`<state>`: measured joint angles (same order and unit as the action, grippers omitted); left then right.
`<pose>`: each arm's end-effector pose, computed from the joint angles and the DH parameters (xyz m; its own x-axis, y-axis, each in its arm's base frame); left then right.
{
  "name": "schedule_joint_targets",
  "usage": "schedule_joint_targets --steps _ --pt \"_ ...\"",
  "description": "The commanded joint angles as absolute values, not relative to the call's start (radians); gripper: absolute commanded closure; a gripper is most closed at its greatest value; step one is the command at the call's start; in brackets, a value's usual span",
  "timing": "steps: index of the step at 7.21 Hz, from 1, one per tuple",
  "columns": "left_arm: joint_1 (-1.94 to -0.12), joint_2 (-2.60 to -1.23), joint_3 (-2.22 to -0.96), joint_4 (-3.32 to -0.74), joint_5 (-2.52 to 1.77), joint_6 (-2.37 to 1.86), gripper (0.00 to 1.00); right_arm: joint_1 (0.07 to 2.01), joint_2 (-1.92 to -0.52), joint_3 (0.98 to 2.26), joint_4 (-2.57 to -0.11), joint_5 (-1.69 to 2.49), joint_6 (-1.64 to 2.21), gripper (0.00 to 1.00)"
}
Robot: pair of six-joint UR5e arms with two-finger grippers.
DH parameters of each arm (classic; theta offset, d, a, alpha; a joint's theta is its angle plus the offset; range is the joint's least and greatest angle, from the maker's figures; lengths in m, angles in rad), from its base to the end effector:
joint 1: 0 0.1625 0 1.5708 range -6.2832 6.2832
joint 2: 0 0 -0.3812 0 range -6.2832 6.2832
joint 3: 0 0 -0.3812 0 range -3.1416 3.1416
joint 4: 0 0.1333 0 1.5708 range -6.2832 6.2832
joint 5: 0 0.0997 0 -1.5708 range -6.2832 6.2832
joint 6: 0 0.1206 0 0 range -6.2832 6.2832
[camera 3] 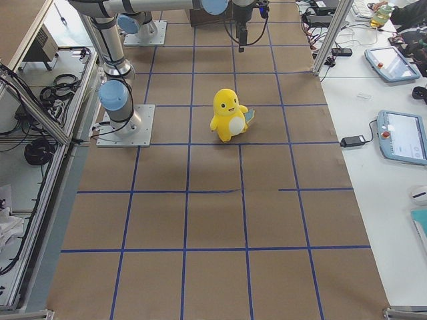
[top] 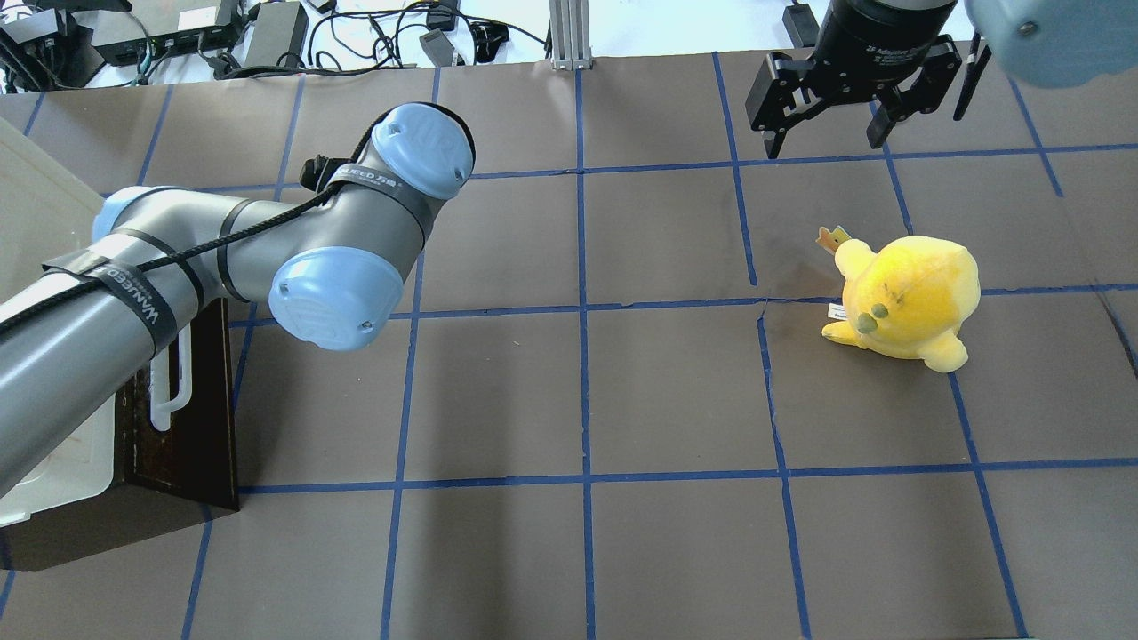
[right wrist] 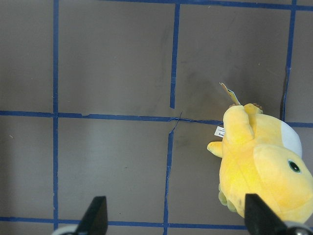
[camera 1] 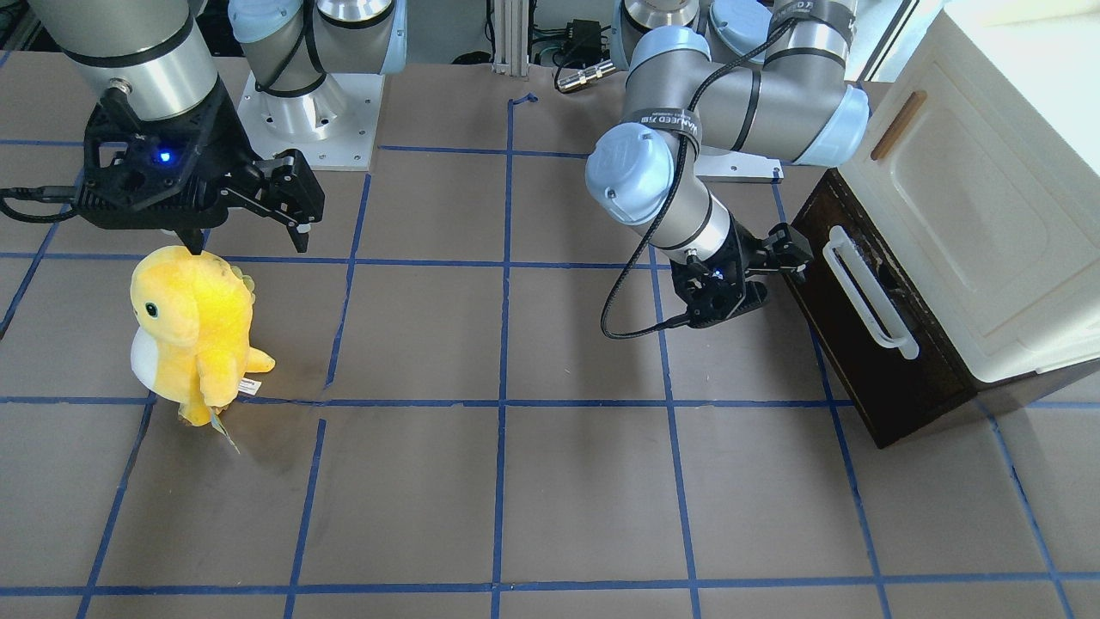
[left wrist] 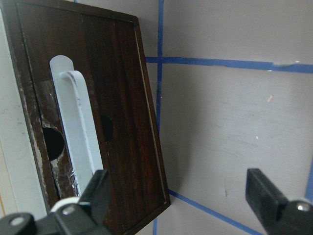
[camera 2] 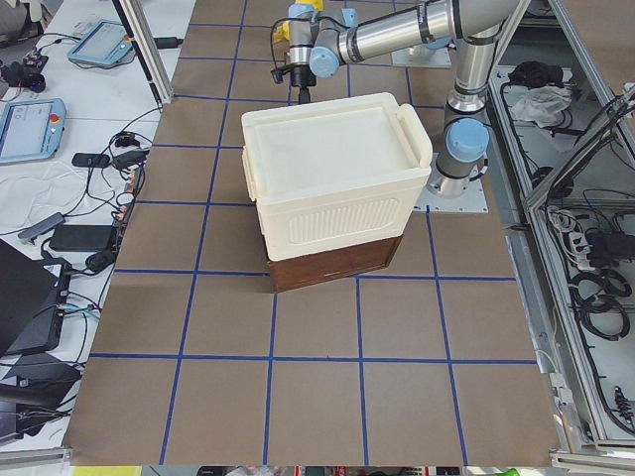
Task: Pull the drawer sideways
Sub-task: 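Lower the left gripper onto the white bar handle and close on it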
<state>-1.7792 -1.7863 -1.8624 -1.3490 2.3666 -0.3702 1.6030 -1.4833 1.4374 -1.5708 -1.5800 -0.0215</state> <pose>-0.1468 -0.4664 0.2407 -0.6712 -0.0213 -0.7409 -0.0475 0.9988 0.0144 0.1488 -0.5147 0.4438 -0.9985 -0.0532 0.0102 -0.0536 0.9975 -0.0457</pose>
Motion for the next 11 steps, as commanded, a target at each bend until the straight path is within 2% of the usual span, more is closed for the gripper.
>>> schedule_joint_targets --steps 1,6,11 --pt "-1.769 -1.842 -1.902 -1.348 2.491 -0.411 0.0 1.603 -1.483 1.437 -1.571 -1.58 -0.021 0.0" --pt "-1.717 -1.919 -1.977 -1.35 2.745 -0.416 0.0 1.603 -1.483 1.437 -1.571 -1.58 -0.021 0.0" --pt "-1.658 -1.919 -2.023 -1.354 2.798 -0.41 0.02 1.603 -1.483 1.437 -1.571 -1.58 -0.021 0.0"
